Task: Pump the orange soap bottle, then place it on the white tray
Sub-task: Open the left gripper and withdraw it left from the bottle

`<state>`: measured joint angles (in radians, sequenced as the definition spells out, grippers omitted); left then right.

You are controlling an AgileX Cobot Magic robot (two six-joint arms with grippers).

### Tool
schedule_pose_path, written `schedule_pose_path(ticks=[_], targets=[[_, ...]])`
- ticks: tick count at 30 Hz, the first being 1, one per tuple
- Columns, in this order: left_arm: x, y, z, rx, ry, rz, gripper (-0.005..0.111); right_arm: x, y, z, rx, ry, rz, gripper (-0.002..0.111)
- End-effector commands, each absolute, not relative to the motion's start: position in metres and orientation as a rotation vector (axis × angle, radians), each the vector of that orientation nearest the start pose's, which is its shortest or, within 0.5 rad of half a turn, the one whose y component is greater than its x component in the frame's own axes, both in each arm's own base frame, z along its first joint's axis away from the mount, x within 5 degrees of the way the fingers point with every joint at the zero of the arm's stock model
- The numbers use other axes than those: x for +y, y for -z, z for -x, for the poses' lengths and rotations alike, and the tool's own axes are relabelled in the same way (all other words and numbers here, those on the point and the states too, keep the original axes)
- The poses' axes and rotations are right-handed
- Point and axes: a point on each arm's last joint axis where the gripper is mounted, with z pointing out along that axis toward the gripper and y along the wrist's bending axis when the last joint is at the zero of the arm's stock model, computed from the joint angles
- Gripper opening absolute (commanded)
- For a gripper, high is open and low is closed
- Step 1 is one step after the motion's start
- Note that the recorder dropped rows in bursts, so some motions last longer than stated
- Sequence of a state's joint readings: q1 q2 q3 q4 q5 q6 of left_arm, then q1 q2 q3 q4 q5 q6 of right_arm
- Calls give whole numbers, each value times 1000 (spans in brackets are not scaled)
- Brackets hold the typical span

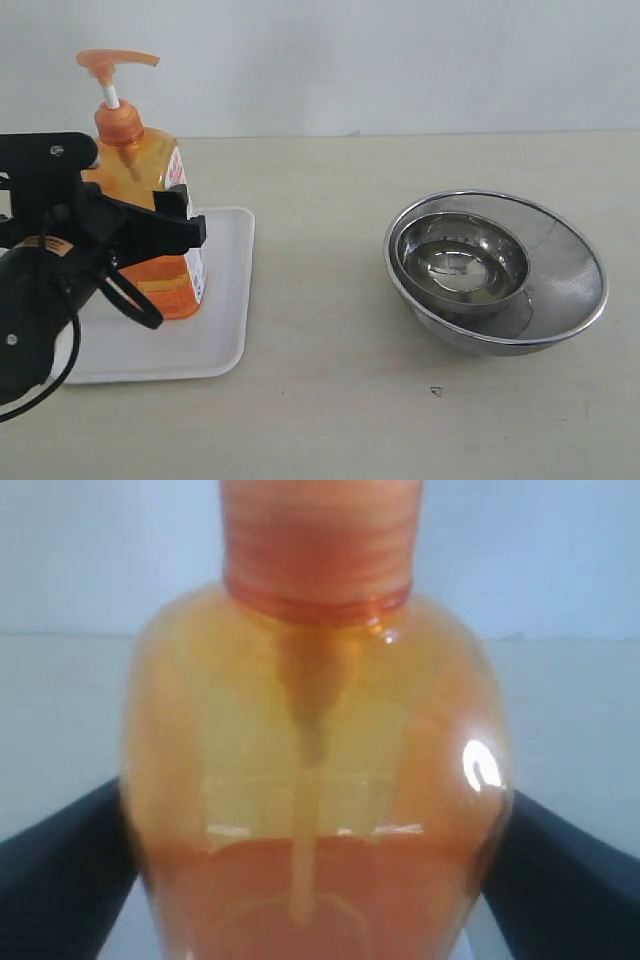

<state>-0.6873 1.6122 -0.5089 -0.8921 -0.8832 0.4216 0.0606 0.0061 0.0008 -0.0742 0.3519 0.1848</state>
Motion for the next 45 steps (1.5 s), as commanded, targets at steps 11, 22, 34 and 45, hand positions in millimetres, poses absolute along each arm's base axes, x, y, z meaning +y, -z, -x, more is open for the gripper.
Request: schedule_pose_path(ticks=[11,22,34,45], targets=[[-120,-189,-185,1888,306,-125,81,0,-183,-54,1823,-87,-64,0],[-112,-190,-148,1924,466,-217,81,0,-183,-54,1823,-87,-64,0],[-109,-196,-140,1915,523,-243,81,0,-183,-54,1823,-87,-64,0],[-109,-196,-140,1915,523,-243,81,0,-183,-54,1823,-87,-64,0]])
